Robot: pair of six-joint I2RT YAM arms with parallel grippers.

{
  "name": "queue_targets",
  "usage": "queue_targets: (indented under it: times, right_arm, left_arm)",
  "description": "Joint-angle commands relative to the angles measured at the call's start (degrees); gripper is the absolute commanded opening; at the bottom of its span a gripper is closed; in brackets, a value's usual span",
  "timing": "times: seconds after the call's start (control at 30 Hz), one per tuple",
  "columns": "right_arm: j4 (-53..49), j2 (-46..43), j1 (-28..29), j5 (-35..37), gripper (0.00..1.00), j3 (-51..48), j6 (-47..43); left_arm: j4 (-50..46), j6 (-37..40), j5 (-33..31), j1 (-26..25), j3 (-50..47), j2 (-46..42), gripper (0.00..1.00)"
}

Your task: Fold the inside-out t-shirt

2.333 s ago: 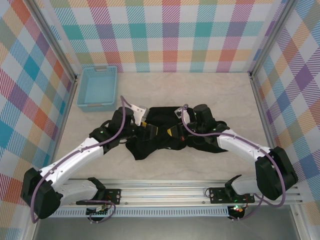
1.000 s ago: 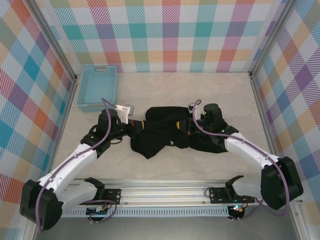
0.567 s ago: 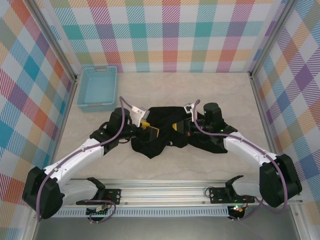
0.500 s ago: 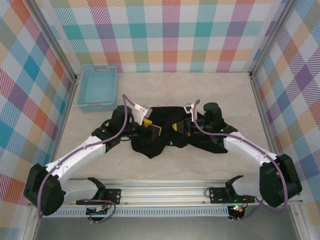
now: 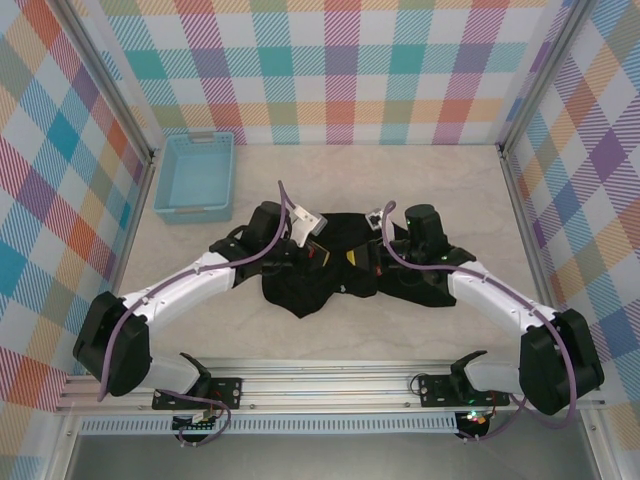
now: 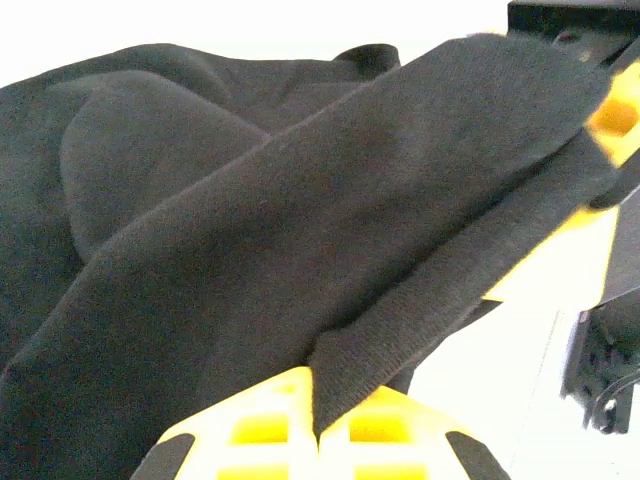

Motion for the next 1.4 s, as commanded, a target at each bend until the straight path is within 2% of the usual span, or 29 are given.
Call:
queue_targets:
  times: [0.0,0.03,0.1,0.17,0.27,0.4,0.5,0.6,0.73,1.23,1.37]
  right_arm:
    - [-15.1,0.0,0.8,29.3,0.1,7.0,-0.9]
    - [-20.7,1.6,1.5,36.3,0.17,9.9,0.1]
    - [-24.3,2.3,5.0,43.5,0.29,12.3,-0.9]
    - [-23.4,1.3,7.8,46.0,0.38,12.1,-2.7]
    - [-18.8,-3.5,10.2,43.8,0.46,8.9,-6.2]
    - [-9.9,-13.1,13.5,31.7,0.51,1.3,-12.5]
    - [-6.5,-14.5,15.8,25.3,0.47,-0.9,-14.6]
    - [-3.4,-10.5,16.0,19.7,0.42,-0.4,-13.7]
    - [1.4,-5.5,16.0,17.3,0.39,0.2,-12.2]
    - [2.9,1.7,15.9,23.0,0.27,4.1,-13.2]
    - [2.6,1.7,15.9,25.3,0.18,4.8,-14.2]
  left_arm:
    - [3.0,-14.8,10.1,3.3,2.8,-0.9,0.0]
    - [5.2,-19.9,12.6,4.5,2.3,-1.4,0.0]
    - [6.4,-26.8,16.0,6.0,2.1,-1.7,0.0]
    - [6.1,-30.0,18.1,6.5,2.6,-1.4,0.0]
    - [4.3,-32.0,18.2,7.0,3.2,-1.3,0.0]
    - [3.5,-32.4,17.7,7.2,3.6,-1.6,0.0]
    - [3.7,-32.7,17.6,7.2,3.7,-1.6,0.0]
    - [4.1,-32.9,17.4,7.2,3.4,-1.6,0.0]
    - [4.0,-32.8,17.3,7.2,3.3,-2.0,0.0]
    - [4.2,-32.6,17.6,7.2,2.7,-2.8,0.0]
    - [4.4,-32.6,17.5,7.2,2.6,-2.7,0.0]
